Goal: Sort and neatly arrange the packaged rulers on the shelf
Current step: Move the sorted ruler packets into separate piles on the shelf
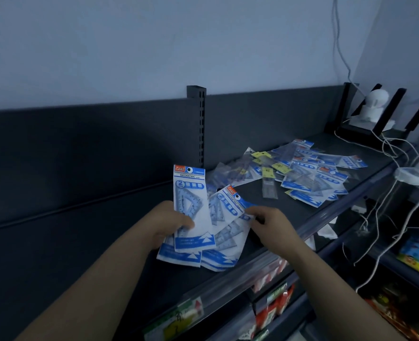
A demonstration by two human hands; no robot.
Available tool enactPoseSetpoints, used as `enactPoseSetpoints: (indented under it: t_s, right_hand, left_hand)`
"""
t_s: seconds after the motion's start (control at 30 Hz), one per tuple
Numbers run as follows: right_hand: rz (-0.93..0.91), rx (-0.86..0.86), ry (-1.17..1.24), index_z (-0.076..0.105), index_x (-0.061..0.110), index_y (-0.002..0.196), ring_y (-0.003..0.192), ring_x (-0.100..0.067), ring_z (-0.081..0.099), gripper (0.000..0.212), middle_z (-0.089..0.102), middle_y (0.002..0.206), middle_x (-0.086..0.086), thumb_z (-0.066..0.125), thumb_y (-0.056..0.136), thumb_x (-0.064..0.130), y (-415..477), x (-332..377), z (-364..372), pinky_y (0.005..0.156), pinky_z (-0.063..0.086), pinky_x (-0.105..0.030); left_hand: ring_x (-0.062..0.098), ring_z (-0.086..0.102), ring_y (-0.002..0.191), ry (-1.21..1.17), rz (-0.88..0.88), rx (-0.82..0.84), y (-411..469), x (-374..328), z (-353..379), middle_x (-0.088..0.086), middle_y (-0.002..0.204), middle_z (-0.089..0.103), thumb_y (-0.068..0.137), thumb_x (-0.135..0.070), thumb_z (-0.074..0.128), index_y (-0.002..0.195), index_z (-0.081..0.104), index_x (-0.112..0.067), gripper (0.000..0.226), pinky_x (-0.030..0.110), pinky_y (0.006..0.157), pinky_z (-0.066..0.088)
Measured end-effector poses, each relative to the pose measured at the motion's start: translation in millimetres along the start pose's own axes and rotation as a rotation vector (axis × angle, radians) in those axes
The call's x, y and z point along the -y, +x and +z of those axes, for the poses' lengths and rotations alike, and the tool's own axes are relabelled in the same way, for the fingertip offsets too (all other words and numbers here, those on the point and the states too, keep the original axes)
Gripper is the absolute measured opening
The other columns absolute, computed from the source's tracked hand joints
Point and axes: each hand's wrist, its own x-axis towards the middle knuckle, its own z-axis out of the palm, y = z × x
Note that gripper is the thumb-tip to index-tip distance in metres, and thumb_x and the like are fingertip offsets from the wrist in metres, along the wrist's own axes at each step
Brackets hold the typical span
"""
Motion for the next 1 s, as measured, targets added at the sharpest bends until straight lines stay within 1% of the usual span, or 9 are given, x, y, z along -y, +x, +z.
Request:
enactPoseSetpoints:
  t_s: [0.1, 0.23, 0.4, 0.47, 0.6, 0.7, 0.8, 0.93, 1.0]
  right_hand:
    - [0.036, 0.026, -0.057, 0.064, 0.012, 0.116, 0.08, -0.016, 0.059, 0.027, 0.063, 0.104, -0.007, 0.057, 0.093, 0.024, -1.3, 3.5, 2.5, 0.072, 0.047, -0.031]
    - [0.036, 0.108, -0.202, 0.055, 0.012, 0.077, 0.09, -0.025, 0.051, 0.039, 0.052, 0.092, -0.005, 0.067, 0.079, 0.049, -1.3, 8.1, 14.0, 0.066, 0.041, -0.032]
    - [-0.097, 0.228, -0.151, 0.066, 0.01, 0.094, 0.096, -0.02, 0.056, 0.039, 0.059, 0.104, -0.005, 0.072, 0.077, 0.044, -3.5, 25.3, 20.0, 0.083, 0.049, -0.036]
    - [-0.123, 0.243, -0.11, 0.065, 0.004, 0.106, 0.104, -0.023, 0.057, 0.045, 0.059, 0.116, -0.012, 0.074, 0.078, 0.038, -4.4, 30.9, 22.5, 0.09, 0.047, -0.04]
    - [-0.14, 0.274, -0.108, 0.053, -0.001, 0.129, 0.131, -0.026, 0.04, 0.066, 0.04, 0.146, -0.012, 0.071, 0.081, 0.041, -5.6, 30.3, 24.0, 0.106, 0.038, -0.04]
    - [-0.187, 0.311, -0.173, 0.061, 0.001, 0.106, 0.111, -0.026, 0.047, 0.052, 0.053, 0.117, -0.011, 0.066, 0.083, 0.046, -4.2, 27.8, 22.8, 0.094, 0.043, -0.039]
    - [-0.185, 0.357, -0.098, 0.049, 0.008, 0.076, 0.073, -0.013, 0.043, 0.033, 0.044, 0.079, -0.001, 0.063, 0.088, 0.036, 0.2, 24.8, 17.5, 0.067, 0.036, -0.03]
    - [-0.082, 0.294, 0.083, 0.063, 0.007, 0.118, 0.063, -0.009, 0.051, 0.027, 0.062, 0.09, -0.006, 0.056, 0.094, 0.019, 14.6, 21.8, 0.2, 0.051, 0.04, -0.014]
    - [-0.056, 0.216, 0.15, 0.062, 0.009, 0.122, 0.076, -0.015, 0.061, 0.03, 0.065, 0.101, -0.006, 0.057, 0.094, 0.017, 24.8, 20.7, -4.8, 0.062, 0.048, -0.018]
  left_hand:
    - [0.036, 0.067, 0.093, -0.028, -0.006, -0.03, -4.4, 7.2, -8.0, 0.021, 0.102, 0.069, 0.08, 0.003, 0.066, 0.106, 0.063, -0.002, 0.027, 0.047, 0.078, 0.057]
    - [0.035, 0.067, 0.091, -0.107, 0.015, -0.06, -9.3, 14.8, -18.8, 0.021, 0.101, 0.069, 0.083, 0.007, 0.062, 0.104, 0.064, -0.002, 0.024, 0.046, 0.079, 0.056]
    - [0.033, 0.066, 0.08, -0.091, 0.035, -0.157, -18.9, 20.9, -25.6, 0.021, 0.09, 0.068, 0.083, 0.005, 0.063, 0.094, 0.064, -0.003, 0.014, 0.04, 0.067, 0.056]
    - [0.038, 0.067, 0.089, -0.137, -0.005, -0.148, -24.0, 21.9, -25.2, 0.024, 0.097, 0.069, 0.081, 0.007, 0.065, 0.101, 0.064, 0.001, 0.021, 0.047, 0.076, 0.057]
    - [0.038, 0.067, 0.089, -0.184, -0.048, -0.13, -33.1, 20.5, -18.0, 0.024, 0.1, 0.069, 0.079, 0.009, 0.067, 0.107, 0.064, 0.005, 0.028, 0.048, 0.077, 0.057]
    - [0.033, 0.067, 0.081, -0.193, -0.071, -0.115, -34.7, 19.4, -9.0, 0.022, 0.098, 0.07, 0.079, 0.008, 0.069, 0.108, 0.064, 0.005, 0.03, 0.04, 0.066, 0.057]
    - [0.039, 0.067, 0.091, -0.174, -0.083, -0.118, -36.3, 15.7, 1.0, 0.024, 0.103, 0.069, 0.077, 0.009, 0.069, 0.11, 0.063, 0.004, 0.034, 0.048, 0.073, 0.058]
    - [0.037, 0.065, 0.098, -0.103, -0.075, -0.122, -34.8, 9.6, 2.2, 0.02, 0.108, 0.068, 0.081, 0.01, 0.063, 0.112, 0.061, -0.004, 0.034, 0.046, 0.081, 0.055]
    - [0.033, 0.065, 0.098, -0.027, -0.062, -0.105, -33.6, 5.9, -3.7, 0.016, 0.108, 0.068, 0.081, 0.008, 0.063, 0.114, 0.06, -0.009, 0.037, 0.045, 0.082, 0.055]
